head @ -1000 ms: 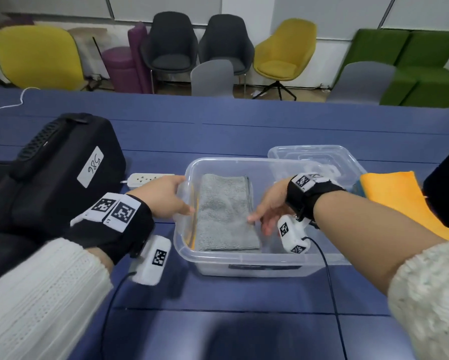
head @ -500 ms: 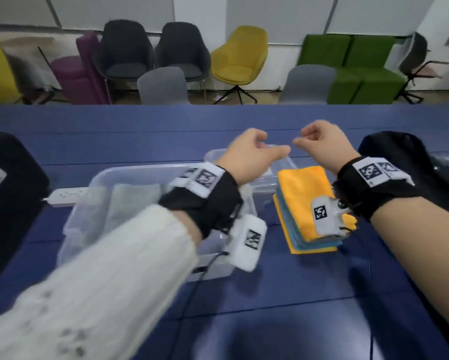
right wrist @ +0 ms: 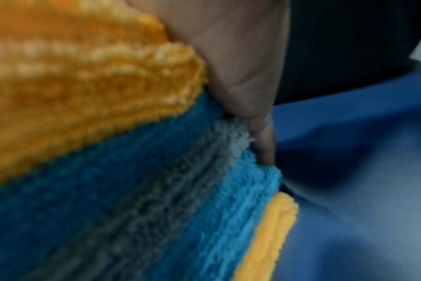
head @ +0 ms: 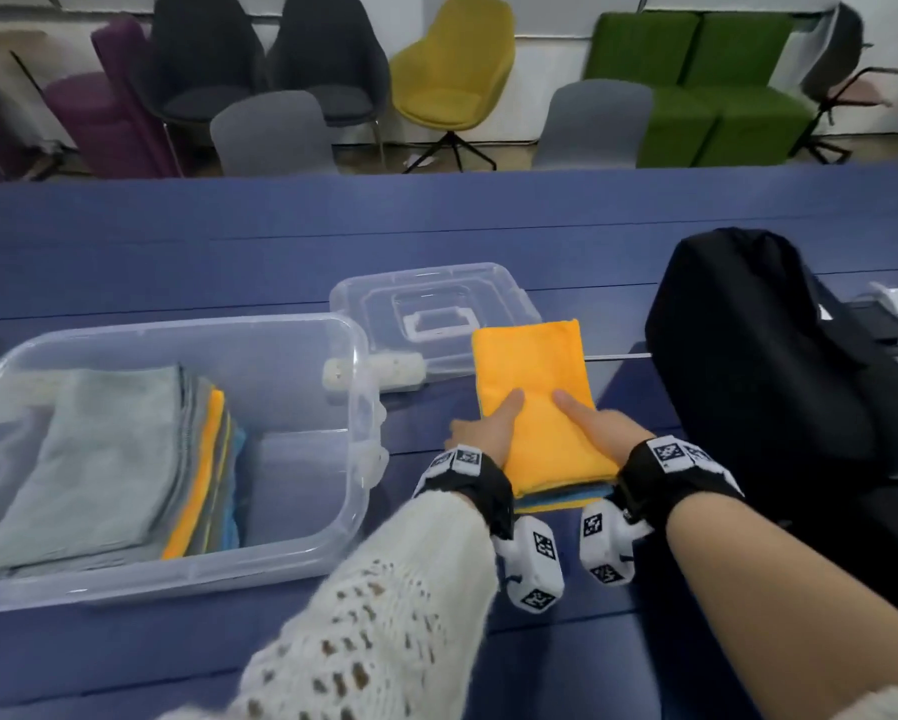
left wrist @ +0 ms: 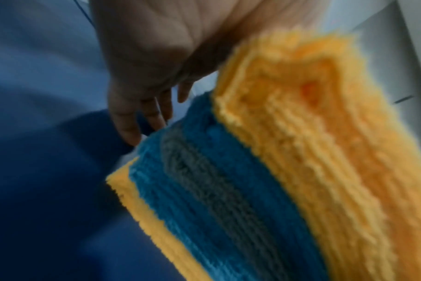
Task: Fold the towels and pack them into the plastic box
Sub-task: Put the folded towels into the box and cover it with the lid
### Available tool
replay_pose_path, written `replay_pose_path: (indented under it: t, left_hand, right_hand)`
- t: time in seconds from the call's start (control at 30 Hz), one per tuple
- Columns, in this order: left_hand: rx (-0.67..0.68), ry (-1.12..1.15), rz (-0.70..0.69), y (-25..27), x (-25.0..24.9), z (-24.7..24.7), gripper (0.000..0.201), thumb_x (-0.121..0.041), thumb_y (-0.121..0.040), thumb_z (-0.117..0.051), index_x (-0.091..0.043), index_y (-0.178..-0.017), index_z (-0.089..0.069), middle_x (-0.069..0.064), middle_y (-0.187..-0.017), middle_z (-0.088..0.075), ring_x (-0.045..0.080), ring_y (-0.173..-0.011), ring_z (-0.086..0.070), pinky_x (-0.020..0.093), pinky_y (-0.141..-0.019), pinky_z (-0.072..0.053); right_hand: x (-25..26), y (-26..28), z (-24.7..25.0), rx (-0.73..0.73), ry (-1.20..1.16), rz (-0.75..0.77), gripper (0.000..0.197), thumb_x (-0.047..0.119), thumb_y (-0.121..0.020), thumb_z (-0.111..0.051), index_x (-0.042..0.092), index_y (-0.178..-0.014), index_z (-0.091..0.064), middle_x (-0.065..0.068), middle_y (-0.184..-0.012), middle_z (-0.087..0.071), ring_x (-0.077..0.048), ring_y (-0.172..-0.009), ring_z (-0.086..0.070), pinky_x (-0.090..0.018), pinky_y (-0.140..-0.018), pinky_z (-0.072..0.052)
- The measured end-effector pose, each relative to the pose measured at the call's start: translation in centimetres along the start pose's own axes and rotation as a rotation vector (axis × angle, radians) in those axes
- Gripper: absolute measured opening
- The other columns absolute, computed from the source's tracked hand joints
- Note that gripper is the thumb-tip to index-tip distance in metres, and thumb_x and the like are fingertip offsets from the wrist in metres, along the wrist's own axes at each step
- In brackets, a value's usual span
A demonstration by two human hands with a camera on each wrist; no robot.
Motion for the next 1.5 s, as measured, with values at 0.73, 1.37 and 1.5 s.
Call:
replay_pose_path:
  t: [0.73,1.37,1.5]
  left_hand:
    - [0.492,0.154,-0.527,17.1,-16.4,5.5,0.092,-0.058,-0.052,-0.083,-0.019,-0.130,-0.054,0.003,-0.118,-0.069,0.025,-0.104,-0.067,0.044,-0.096,-0.050]
    - [0.287,-0.203,-0.051,10.8,-6.2,28.8,0.075,-0.022,-0.051,-0.072,-0.015,-0.124,-0.055,0.014,-0.131,-0.059,0.034,-0.118,-0.057,0.047,-0.108,-0.035]
    - [0.314,-0.276,-0.005,8.7,-5.6,28.7,0.071,-0.019,-0.055,-0.069,-0.013,-0.124,-0.053,0.014,-0.128,-0.061,0.032,-0.113,-0.060,0.048,-0.106,-0.040]
  right_hand:
    - [16.0,16.5,3.6,0.343,-0.706,0.460,0.041,0.052,-0.088,-0.048,0.023,-0.115,-0.057,0.006,-0.092,-0.076,-0.012,-0.084,-0.072,-0.026,-0.063,-0.058]
    - [18.6,19.5,-20.0,0.576,-0.307,0.122,0.074,0.048,-0.069,-0.069,0.008,-0.128,-0.052,-0.015,-0.121,-0.066,-0.032,-0.114,-0.061,-0.055,-0.103,-0.042]
    - [17.9,18.8,-20.5,0.543,-0.251,0.045,0.049,0.043,-0.089,-0.059,0.006,-0.121,-0.055,-0.015,-0.118,-0.067,-0.033,-0.112,-0.062,-0.058,-0.100,-0.044]
Point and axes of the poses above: each hand's wrist, its own y-axis away from the middle knuckle, its own z-axis out of the back of the hand, x = y × z, the point moved 10 cm from there along -y, towards the middle knuckle
